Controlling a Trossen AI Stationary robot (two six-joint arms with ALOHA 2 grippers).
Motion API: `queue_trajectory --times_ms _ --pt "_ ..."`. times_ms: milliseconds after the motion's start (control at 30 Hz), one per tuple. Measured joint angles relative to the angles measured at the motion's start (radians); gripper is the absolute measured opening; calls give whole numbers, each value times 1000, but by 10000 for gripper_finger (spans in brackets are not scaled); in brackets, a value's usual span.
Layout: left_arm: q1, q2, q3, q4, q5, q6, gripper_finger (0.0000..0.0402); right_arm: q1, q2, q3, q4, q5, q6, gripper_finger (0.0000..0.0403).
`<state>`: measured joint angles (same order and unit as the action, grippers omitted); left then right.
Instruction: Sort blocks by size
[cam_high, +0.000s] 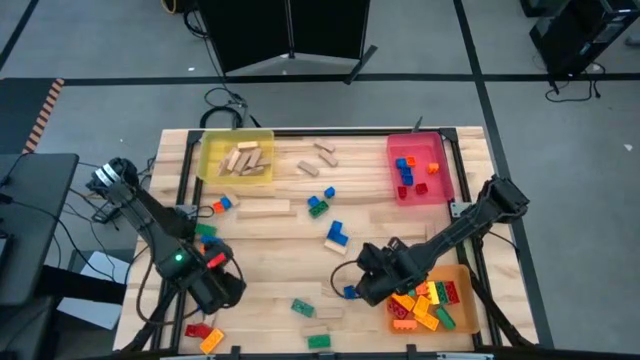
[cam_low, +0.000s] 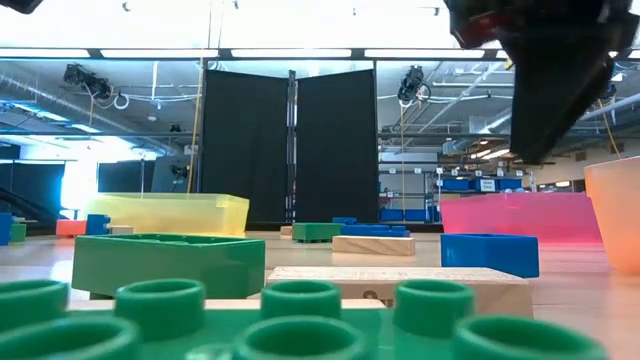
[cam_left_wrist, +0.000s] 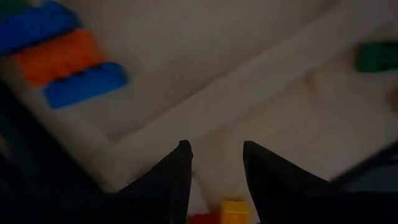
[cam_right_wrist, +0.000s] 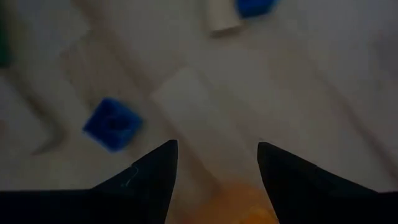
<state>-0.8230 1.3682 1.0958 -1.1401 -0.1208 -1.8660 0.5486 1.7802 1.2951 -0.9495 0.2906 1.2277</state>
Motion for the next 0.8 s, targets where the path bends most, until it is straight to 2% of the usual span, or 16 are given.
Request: queue_trajectory --times_ms 167,433,633,800 --pt "4 0 0 42 -35 1 152 13 -11 -63 201 -9 -63 235" --pt "5 0 0 35 -61 83 163 8 -28 -93 463 -26 -275 235" --pt "5 0 0 -50 -61 109 234 -2 -28 -93 486 -50 -286 231" --pt "5 0 0 -2 -39 104 295 -3 -28 -93 485 -57 -286 228"
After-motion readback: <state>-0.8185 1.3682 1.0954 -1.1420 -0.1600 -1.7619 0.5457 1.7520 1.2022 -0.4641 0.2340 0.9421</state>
